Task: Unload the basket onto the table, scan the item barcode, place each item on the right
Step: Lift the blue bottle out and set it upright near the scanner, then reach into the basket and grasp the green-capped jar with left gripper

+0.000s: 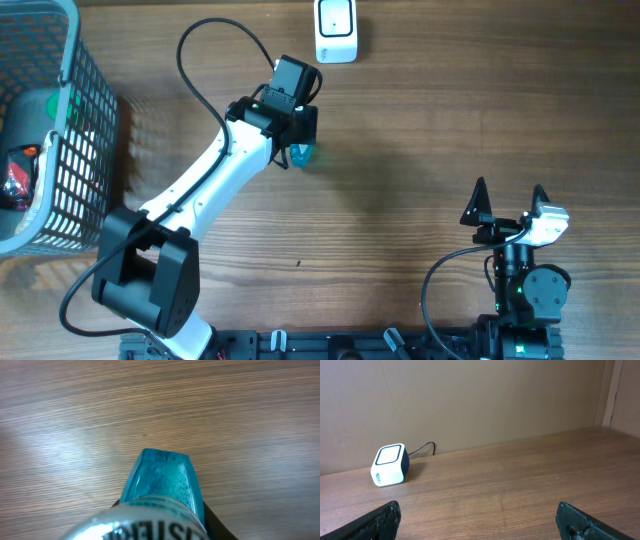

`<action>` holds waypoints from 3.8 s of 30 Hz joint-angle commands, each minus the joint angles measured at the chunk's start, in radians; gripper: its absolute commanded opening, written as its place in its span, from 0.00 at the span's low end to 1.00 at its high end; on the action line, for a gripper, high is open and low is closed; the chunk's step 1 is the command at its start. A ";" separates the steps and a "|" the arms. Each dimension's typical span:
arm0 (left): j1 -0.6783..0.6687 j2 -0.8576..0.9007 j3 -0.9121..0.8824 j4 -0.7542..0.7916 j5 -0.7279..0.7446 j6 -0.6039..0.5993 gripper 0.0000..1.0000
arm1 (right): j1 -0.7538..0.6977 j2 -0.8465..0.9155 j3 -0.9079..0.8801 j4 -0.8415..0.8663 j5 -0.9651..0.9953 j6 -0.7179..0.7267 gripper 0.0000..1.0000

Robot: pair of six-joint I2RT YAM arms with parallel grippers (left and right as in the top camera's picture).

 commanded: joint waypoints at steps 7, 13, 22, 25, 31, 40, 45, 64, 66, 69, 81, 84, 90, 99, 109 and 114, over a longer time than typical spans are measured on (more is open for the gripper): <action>-0.020 0.035 -0.002 0.037 -0.084 0.016 0.38 | 0.003 -0.004 -0.001 0.003 -0.016 -0.019 1.00; -0.022 0.058 -0.003 0.042 -0.084 -0.010 0.46 | 0.003 -0.004 -0.001 0.003 -0.016 -0.019 1.00; -0.022 -0.074 -0.002 0.043 -0.107 -0.005 0.76 | 0.003 -0.004 -0.001 0.003 -0.016 -0.020 1.00; -0.022 -0.179 -0.002 0.037 -0.107 -0.002 0.82 | 0.003 -0.004 -0.001 0.003 -0.016 -0.019 1.00; 0.014 -0.477 0.063 0.029 -0.294 -0.003 1.00 | 0.003 -0.004 -0.001 0.003 -0.016 -0.020 1.00; 0.791 -0.637 0.207 -0.067 -0.133 -0.176 1.00 | 0.003 -0.004 -0.001 0.003 -0.016 -0.020 1.00; 1.111 -0.447 0.207 -0.068 0.185 -0.300 1.00 | 0.003 -0.004 -0.001 0.003 -0.016 -0.020 1.00; 1.047 0.225 0.717 -0.283 0.171 -0.227 0.99 | 0.003 -0.004 -0.001 0.003 -0.016 -0.019 1.00; 1.039 0.266 0.763 -0.320 0.171 -0.211 1.00 | 0.003 -0.004 -0.001 0.003 -0.016 -0.020 1.00; 1.029 0.297 0.766 -0.337 0.171 -0.207 1.00 | 0.003 -0.004 -0.001 0.003 -0.016 -0.019 1.00; 0.999 0.420 0.766 -0.379 0.151 -0.185 0.99 | 0.003 -0.004 -0.001 0.003 -0.016 -0.020 1.00; 0.998 0.441 0.766 -0.376 0.152 -0.186 0.99 | 0.003 -0.004 -0.001 0.003 -0.017 -0.019 1.00; 0.996 0.479 0.766 -0.351 0.152 -0.186 1.00 | 0.003 -0.004 -0.001 0.003 -0.016 -0.019 1.00; 0.966 0.547 0.766 -0.331 0.152 -0.186 1.00 | 0.003 -0.004 -0.001 0.003 -0.016 -0.019 1.00; 0.965 0.565 0.766 -0.338 0.147 -0.185 0.97 | 0.003 -0.004 -0.001 0.003 -0.016 -0.019 1.00; 0.965 0.565 0.766 -0.351 0.113 -0.159 0.86 | 0.003 -0.004 -0.001 0.003 -0.016 -0.019 1.00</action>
